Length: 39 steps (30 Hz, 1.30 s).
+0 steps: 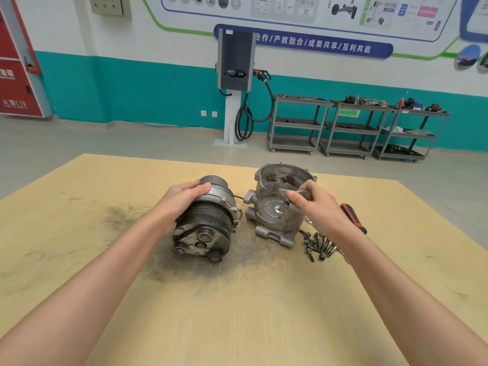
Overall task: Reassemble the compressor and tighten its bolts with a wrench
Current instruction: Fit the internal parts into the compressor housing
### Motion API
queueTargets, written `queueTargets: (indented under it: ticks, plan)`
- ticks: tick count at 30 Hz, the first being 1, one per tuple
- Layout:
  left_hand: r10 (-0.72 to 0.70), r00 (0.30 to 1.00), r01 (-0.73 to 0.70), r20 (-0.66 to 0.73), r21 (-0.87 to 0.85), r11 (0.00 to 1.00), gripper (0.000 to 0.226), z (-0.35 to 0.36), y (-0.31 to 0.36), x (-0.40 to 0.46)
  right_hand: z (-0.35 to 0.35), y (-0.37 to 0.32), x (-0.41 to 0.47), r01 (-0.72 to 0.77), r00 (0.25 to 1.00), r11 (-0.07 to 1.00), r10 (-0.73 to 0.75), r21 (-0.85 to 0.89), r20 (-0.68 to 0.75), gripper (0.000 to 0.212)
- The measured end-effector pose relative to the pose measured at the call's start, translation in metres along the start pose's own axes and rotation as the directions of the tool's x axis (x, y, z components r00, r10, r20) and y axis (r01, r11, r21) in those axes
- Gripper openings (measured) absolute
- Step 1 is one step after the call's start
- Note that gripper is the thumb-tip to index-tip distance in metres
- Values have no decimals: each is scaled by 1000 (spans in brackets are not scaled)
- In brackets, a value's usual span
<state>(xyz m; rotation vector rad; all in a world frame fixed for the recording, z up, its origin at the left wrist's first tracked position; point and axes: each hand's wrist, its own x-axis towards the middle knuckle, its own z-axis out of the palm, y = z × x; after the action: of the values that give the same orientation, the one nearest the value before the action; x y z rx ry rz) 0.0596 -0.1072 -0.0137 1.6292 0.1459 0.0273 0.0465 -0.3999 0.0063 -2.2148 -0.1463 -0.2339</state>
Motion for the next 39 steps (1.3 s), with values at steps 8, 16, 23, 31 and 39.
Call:
queueTargets:
  ticks: [8, 16, 23, 31, 39]
  plan:
    - [34, 999, -36, 26, 100, 994, 62, -5, 0, 0, -9, 7, -3, 29, 995, 996, -37, 88, 91, 25]
    - [68, 997, -71, 27, 129, 989, 61, -6, 0, -2, -10, 9, -11, 6, 991, 1000, -5, -5, 132, 34]
    - [70, 997, -73, 28, 151, 986, 65, -4, 4, -8, 45, -31, -62, 402, 915, 865, -396, -301, 82, 72]
    - [103, 994, -83, -23, 434, 897, 128, 0, -8, -40, 108, -46, -84, -203, 875, 931, 35, 302, 482, 96]
    - [108, 994, -104, 27, 571, 815, 114, -2, -10, -32, 123, -63, -89, -281, 892, 890, 104, 359, 439, 98]
